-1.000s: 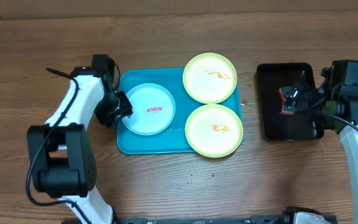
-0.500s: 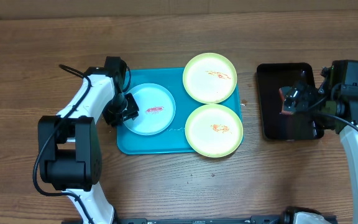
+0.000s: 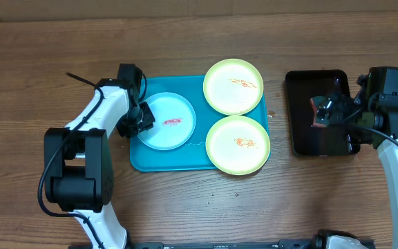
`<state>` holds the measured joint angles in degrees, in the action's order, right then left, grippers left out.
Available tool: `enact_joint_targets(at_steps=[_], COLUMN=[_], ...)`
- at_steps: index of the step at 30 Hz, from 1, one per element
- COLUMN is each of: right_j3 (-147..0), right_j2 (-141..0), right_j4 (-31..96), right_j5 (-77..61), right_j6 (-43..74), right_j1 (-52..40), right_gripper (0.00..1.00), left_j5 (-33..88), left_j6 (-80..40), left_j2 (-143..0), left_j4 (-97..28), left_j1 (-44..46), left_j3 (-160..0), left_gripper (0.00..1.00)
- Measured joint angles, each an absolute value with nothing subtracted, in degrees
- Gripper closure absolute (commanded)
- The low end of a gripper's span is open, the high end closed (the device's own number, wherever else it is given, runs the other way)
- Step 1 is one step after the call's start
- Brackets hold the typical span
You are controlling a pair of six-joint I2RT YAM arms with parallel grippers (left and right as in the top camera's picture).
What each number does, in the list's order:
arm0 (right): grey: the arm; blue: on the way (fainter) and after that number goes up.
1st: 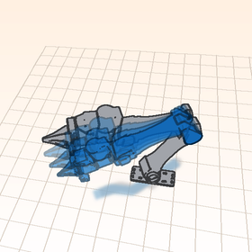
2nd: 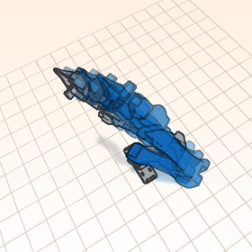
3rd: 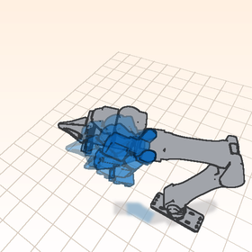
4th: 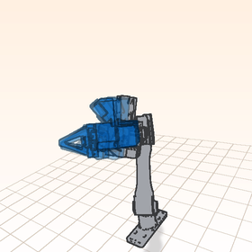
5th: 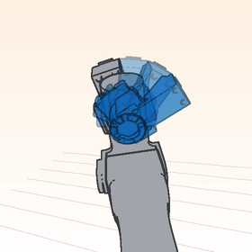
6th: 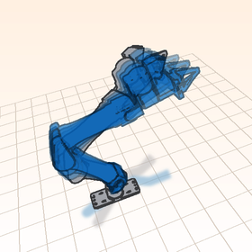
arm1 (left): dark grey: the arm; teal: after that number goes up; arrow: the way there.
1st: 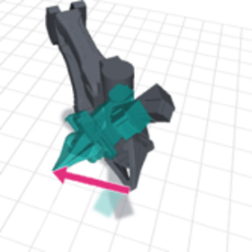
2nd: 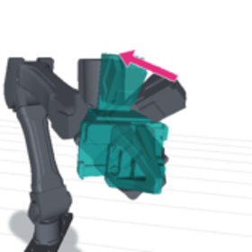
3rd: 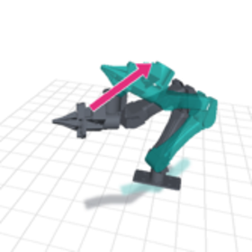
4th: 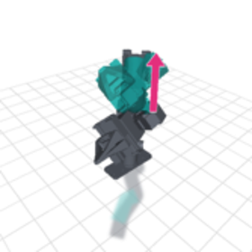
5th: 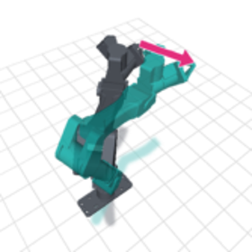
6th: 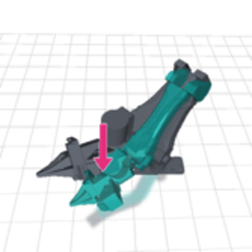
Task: Clean dirty plates on tray and stack at the side
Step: 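Grasp the green-orange sponge in the black tray with the right gripper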
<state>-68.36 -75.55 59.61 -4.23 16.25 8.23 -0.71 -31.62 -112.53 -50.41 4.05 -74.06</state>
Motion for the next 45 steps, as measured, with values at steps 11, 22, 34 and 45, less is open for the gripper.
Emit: enact_joint_targets(at_steps=[11, 22, 34, 45], right_j3=[-68.4, -74.4, -82.6, -82.6], right_j2=[-75.6, -89.8, -104.8, -113.6], right_j4=[60.1, 66.0, 56.6, 51.9], right_j5=[-3.1, -2.6, 1.4, 4.3], right_j6=[16.4, 16.2, 7.0, -0.4], right_j1=[8.2, 8.2, 8.2, 8.2], right_gripper=[0.30, 0.34, 0.44, 0.53], left_j5=[-2.0, -1.8, -1.7, -1.7], left_j6=[-31.4, -31.4, -31.4, -31.4], left_j2=[-112.0, -112.0, -112.0, -112.0], left_j4=[-50.5, -50.2, -49.8, -49.0], left_j1=[4.1, 4.0, 4.1, 4.1], left_j3=[-73.8, -73.7, -73.7, -73.7], left_gripper=[0.96, 0.96, 0.96, 0.96])
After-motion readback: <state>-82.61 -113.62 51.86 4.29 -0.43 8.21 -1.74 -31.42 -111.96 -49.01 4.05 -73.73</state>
